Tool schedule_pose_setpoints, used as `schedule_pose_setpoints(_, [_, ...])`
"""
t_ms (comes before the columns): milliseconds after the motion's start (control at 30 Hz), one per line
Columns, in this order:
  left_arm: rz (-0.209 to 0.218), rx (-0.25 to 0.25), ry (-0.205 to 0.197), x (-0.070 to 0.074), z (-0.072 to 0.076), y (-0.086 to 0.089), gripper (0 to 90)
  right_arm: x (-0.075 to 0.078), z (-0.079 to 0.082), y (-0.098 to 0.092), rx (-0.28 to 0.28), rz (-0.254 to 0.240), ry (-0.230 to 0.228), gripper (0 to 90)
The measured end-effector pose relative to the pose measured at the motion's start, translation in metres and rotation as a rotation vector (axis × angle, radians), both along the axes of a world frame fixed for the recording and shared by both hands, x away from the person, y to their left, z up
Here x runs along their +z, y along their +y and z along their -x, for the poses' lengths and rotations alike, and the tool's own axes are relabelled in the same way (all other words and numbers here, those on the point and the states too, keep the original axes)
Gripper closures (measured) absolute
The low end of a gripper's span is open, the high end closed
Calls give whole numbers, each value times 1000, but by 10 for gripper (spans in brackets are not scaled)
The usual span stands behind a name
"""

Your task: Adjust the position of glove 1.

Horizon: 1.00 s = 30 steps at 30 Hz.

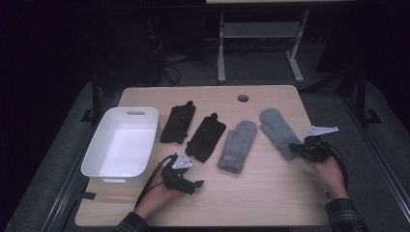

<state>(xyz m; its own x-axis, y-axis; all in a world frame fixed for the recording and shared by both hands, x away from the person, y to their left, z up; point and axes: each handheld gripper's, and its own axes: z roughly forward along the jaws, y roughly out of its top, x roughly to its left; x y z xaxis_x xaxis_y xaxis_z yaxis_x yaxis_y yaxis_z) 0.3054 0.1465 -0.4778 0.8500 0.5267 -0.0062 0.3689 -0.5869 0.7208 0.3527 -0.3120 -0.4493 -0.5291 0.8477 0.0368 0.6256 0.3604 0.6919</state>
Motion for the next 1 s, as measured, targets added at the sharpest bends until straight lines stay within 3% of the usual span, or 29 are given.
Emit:
schedule_pose_setpoints(533, [0,2,0,0,0,0,122,-2,2,7,24,-9,40,900])
schedule_pose_setpoints(1000, [2,3,-4,0,0,0,123,-1,19,32,152,-42,85,900])
